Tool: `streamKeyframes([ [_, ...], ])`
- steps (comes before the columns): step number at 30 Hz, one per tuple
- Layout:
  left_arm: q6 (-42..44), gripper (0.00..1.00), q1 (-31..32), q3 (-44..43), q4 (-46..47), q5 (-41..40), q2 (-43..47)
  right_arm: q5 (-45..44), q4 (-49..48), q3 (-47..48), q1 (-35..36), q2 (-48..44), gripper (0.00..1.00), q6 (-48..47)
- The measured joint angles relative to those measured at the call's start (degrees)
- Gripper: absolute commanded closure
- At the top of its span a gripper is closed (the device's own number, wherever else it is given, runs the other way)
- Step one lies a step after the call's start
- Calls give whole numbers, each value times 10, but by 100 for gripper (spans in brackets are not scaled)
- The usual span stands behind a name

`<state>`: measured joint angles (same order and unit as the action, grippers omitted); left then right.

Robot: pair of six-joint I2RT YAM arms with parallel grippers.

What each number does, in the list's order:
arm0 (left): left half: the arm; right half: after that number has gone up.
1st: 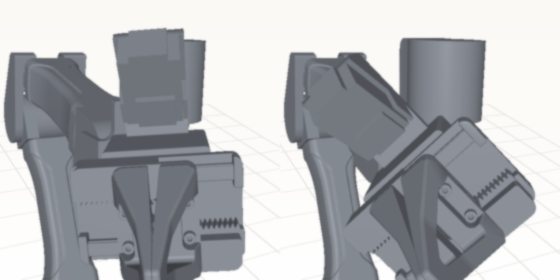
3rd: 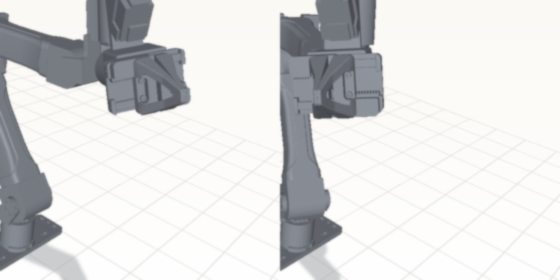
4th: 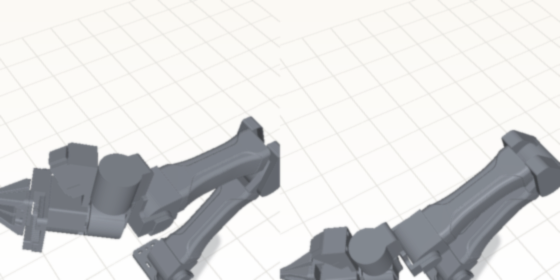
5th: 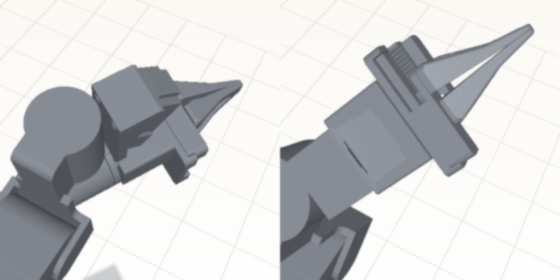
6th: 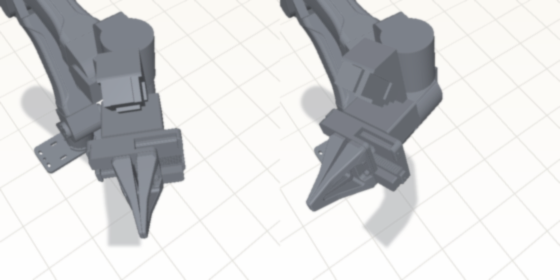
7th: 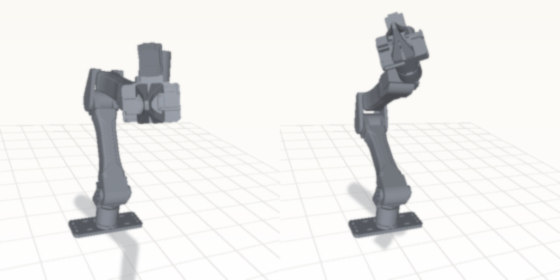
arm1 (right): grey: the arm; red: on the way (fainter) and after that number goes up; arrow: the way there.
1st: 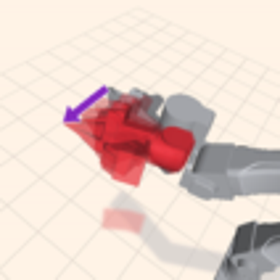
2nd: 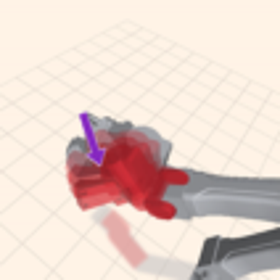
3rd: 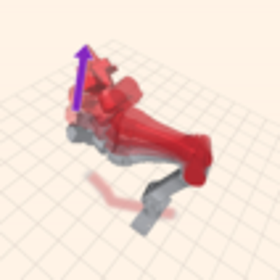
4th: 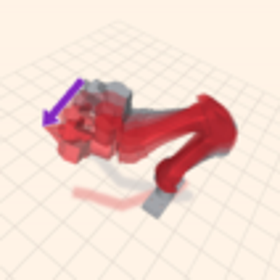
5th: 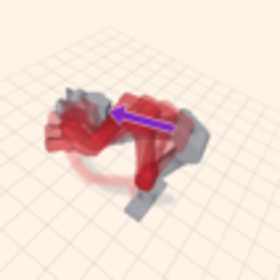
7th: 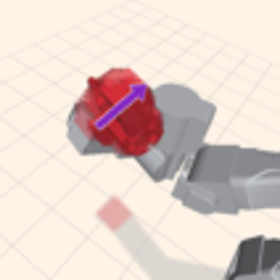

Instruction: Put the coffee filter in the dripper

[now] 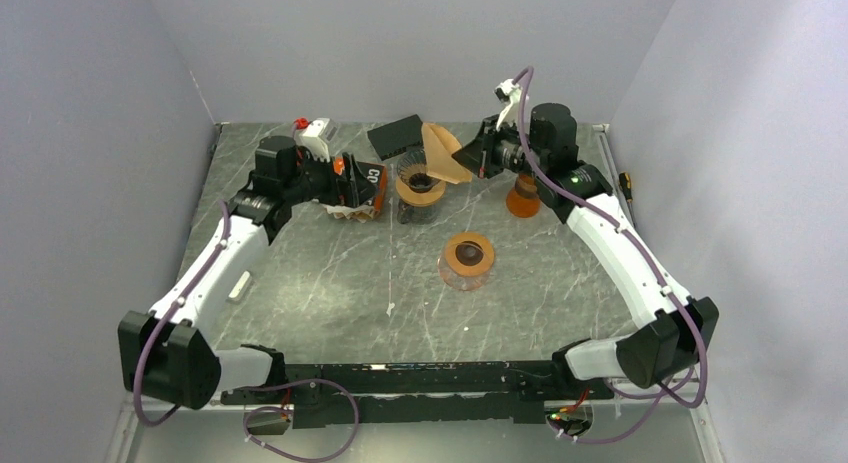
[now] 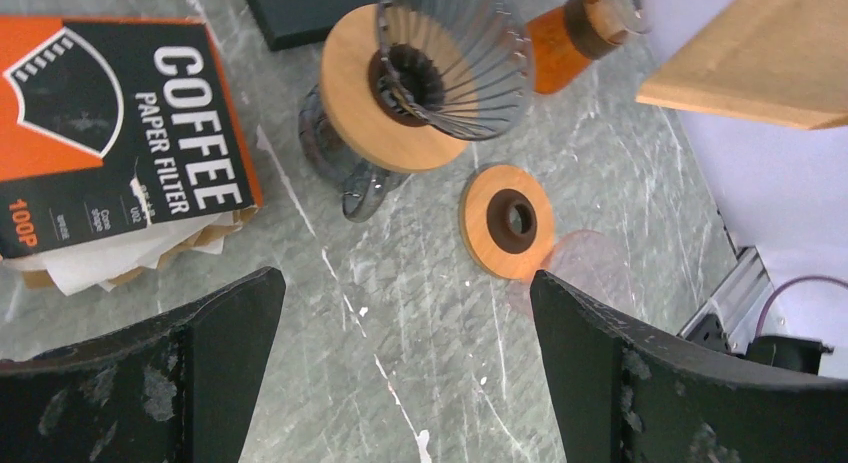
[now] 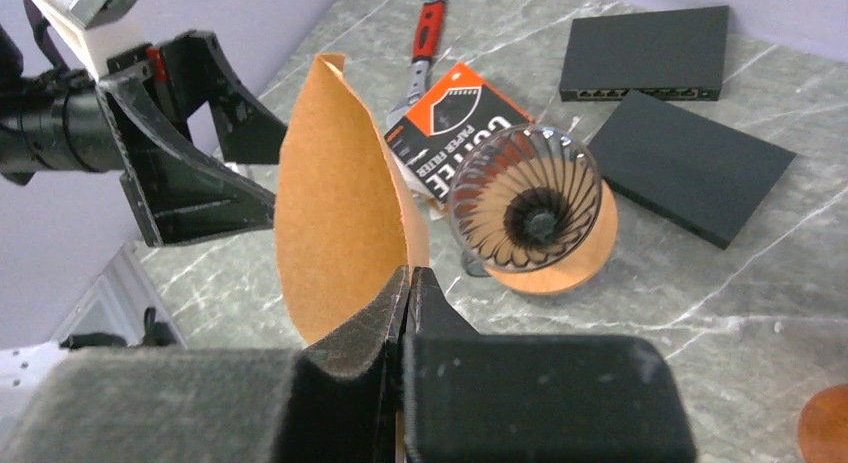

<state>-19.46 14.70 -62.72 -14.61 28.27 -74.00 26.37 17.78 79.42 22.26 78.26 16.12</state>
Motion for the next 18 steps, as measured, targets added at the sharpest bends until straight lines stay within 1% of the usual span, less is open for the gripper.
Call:
streamKeyframes([
  [6, -48, 1, -4, -27, -20, -37, -59, -35, 17, 64, 0, 83, 100, 0],
  [12, -63, 2, -5, -66, -47, -89, -69, -64, 59, 140, 0, 167, 100, -7],
  [18, -68, 3, -4, -121, -63, -109, -91, -68, 90, 178, 0, 217, 100, -13],
])
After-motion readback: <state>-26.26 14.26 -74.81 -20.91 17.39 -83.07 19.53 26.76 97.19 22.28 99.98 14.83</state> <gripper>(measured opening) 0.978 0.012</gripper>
